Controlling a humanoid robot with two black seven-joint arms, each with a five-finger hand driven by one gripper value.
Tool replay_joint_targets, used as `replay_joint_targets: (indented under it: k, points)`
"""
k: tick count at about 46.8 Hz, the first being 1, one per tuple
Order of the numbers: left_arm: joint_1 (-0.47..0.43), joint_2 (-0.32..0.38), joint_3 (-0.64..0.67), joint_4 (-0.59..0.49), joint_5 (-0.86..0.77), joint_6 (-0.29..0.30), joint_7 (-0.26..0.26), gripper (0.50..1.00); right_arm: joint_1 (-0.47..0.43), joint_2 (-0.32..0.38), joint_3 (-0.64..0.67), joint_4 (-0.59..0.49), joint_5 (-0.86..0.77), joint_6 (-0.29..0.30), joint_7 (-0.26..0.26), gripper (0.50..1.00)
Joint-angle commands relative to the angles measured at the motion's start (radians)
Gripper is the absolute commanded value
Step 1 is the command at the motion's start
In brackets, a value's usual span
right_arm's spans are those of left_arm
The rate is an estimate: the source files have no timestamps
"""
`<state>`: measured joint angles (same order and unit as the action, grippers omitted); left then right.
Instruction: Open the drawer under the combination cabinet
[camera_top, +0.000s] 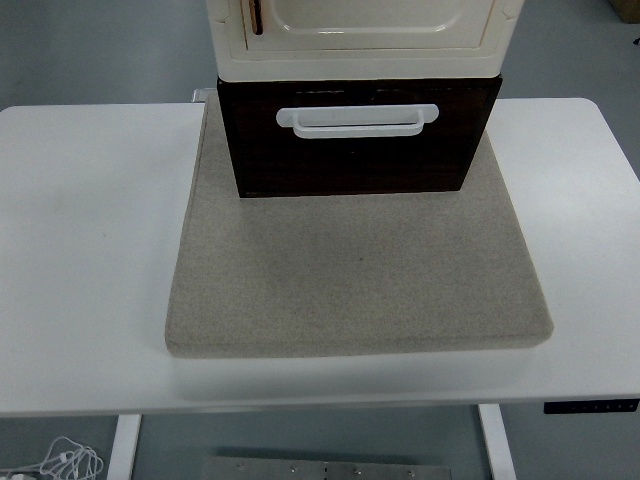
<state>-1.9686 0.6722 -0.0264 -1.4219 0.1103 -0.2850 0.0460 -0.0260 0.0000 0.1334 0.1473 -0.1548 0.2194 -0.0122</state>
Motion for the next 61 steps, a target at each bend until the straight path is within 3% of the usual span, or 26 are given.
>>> replay_joint_targets:
  k: [1, 14, 21, 34, 42, 49, 61]
  points:
    - [-0.058, 0.000, 0.121, -0.035, -0.001, 0.000, 0.000, 1.000, 0.000, 0.000, 0.000, 0.000, 0.000, 0.000, 0.000, 0.926]
    - [-0.190, -0.048, 0.420, -0.064, -0.008, -0.029, -0.021, 1.000, 0.000, 0.000, 0.000, 0.000, 0.000, 0.000, 0.000, 0.926]
    - [-0.219, -0.075, 0.506, -0.058, -0.014, -0.086, -0.031, 1.000, 0.000, 0.000, 0.000, 0.000, 0.000, 0.000, 0.000, 0.926]
    - [-0.237, -0.158, 0.643, -0.014, -0.015, -0.089, -0.031, 1.000, 0.000, 0.000, 0.000, 0.000, 0.000, 0.000, 0.000, 0.926]
    - [-0.250, -0.217, 0.665, 0.005, -0.015, -0.079, 0.003, 1.000, 0.000, 0.000, 0.000, 0.000, 0.000, 0.000, 0.000, 0.926]
    - [-0.240, -0.260, 0.663, 0.040, -0.014, -0.074, 0.081, 1.000, 0.000, 0.000, 0.000, 0.000, 0.000, 0.000, 0.000, 0.926]
    - [-0.233, -0.336, 0.663, 0.118, -0.014, -0.074, 0.152, 1.000, 0.000, 0.000, 0.000, 0.000, 0.000, 0.000, 0.000, 0.926]
